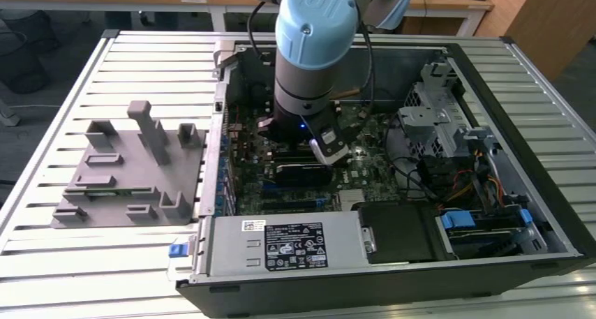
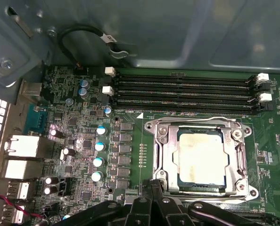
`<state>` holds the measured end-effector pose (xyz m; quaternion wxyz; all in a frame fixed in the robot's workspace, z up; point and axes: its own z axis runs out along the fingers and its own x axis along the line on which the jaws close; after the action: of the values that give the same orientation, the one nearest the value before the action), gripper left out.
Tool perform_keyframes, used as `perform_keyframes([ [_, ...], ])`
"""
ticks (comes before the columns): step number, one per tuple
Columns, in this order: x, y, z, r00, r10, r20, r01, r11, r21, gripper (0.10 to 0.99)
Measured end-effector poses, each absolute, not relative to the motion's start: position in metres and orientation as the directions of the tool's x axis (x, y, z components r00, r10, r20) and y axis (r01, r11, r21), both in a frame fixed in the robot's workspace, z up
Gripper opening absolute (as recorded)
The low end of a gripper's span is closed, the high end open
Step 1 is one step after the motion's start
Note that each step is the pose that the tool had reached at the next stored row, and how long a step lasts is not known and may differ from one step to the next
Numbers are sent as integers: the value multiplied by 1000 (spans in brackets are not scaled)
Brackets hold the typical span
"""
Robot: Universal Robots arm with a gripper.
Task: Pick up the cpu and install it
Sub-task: 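Install the second cpu locking lever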
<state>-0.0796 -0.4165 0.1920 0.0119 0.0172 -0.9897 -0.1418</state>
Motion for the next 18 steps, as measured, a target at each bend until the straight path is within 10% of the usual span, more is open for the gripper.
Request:
perform_keyframes([
  [18,-83,-412,188,-999,-38,18,-31,952,305,106],
])
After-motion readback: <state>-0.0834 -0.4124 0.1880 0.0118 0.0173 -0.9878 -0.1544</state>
